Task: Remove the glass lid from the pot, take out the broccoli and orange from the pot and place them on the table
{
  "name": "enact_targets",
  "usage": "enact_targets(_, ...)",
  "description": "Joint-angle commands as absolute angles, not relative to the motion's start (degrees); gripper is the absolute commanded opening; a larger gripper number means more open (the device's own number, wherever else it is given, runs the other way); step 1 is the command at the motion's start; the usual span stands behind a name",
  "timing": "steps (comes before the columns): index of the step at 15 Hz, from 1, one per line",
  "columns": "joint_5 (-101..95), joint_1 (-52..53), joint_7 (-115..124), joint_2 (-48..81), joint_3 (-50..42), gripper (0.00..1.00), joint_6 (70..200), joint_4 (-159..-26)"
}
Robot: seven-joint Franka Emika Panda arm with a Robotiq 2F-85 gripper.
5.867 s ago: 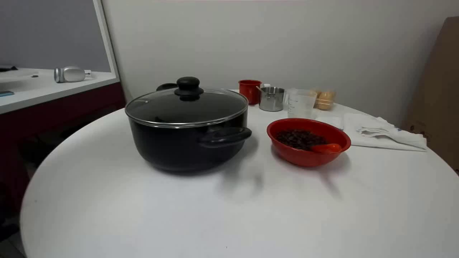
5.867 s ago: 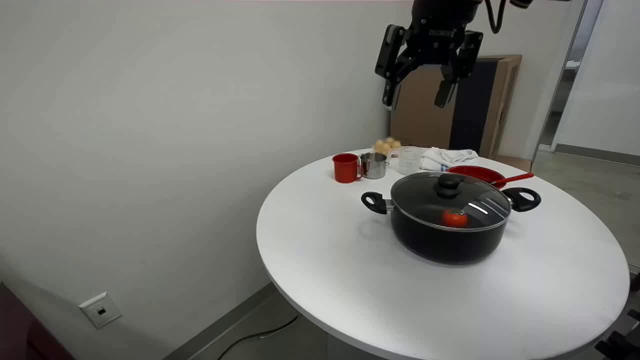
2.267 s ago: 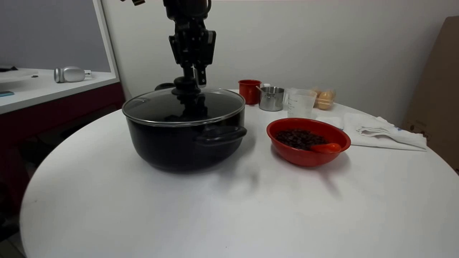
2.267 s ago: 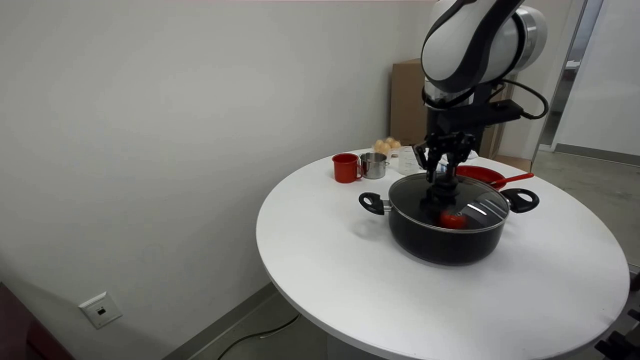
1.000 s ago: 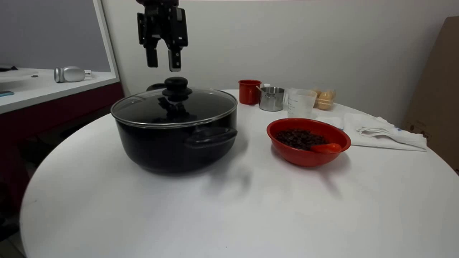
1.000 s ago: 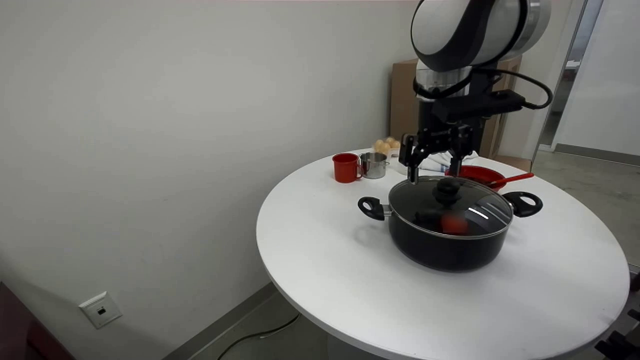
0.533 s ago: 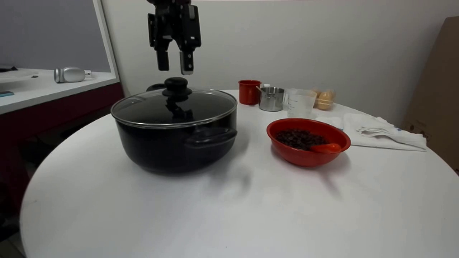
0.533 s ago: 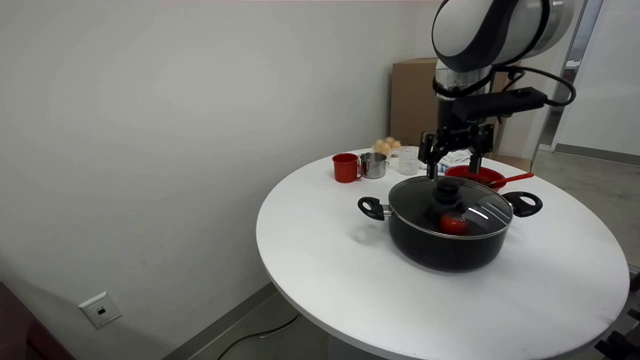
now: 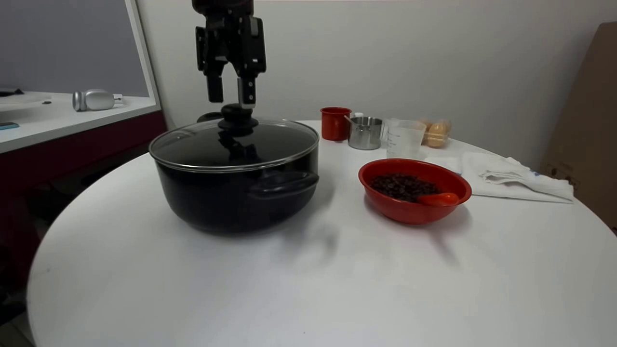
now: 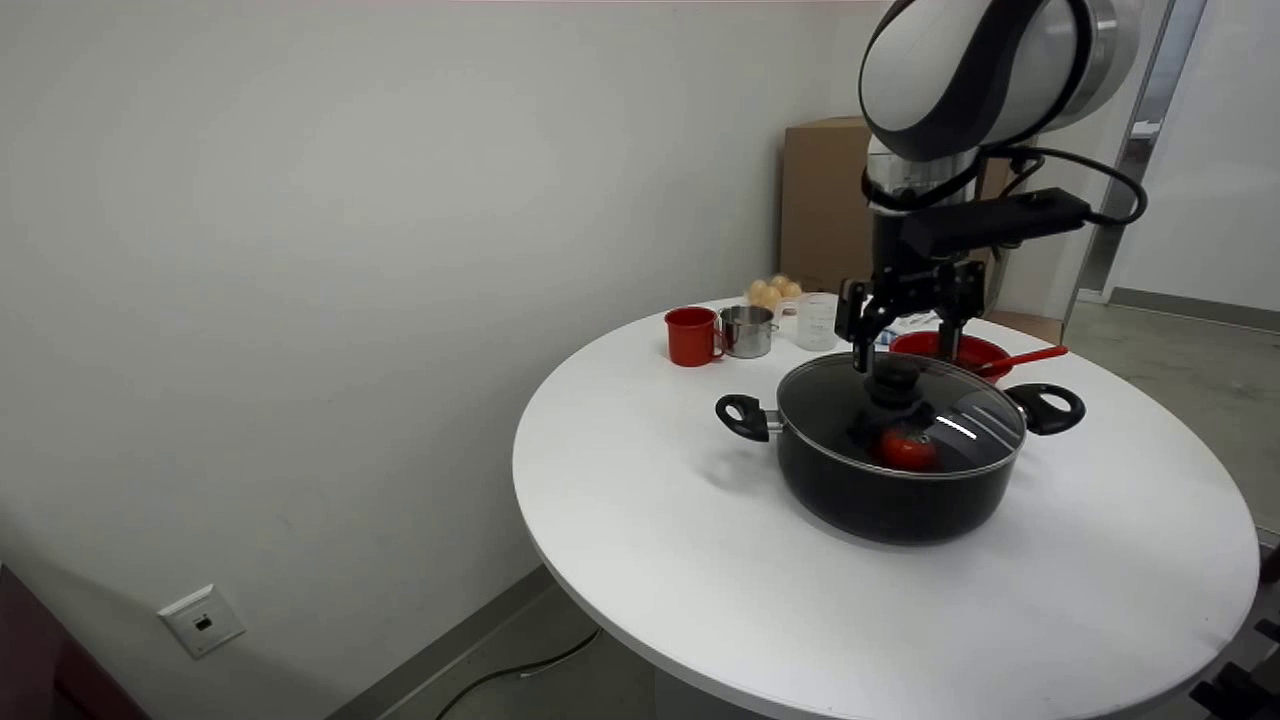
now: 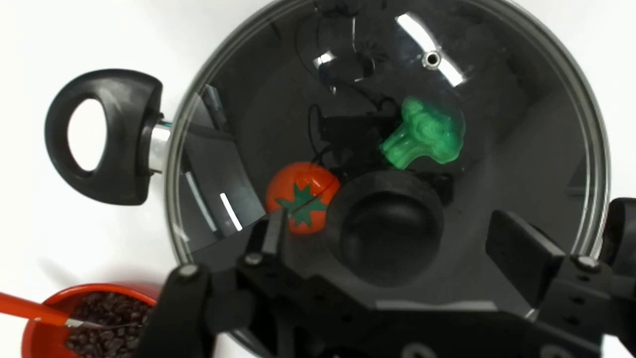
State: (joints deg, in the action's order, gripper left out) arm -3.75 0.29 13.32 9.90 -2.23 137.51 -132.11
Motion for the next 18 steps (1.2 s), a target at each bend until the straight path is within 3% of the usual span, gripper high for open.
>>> enact_targets(1, -6.0, 1.5, 15.1, 11.4, -2.2, 0.74, 140.6, -132.2)
enact_targets(7, -9.6, 2.4, 16.3, 12.1, -2.9, 0.29, 143.7, -131.9)
enact_targets(18, -3.8, 2.8, 12.8, 2.3, 0.7, 0.26, 140.3, -133.2)
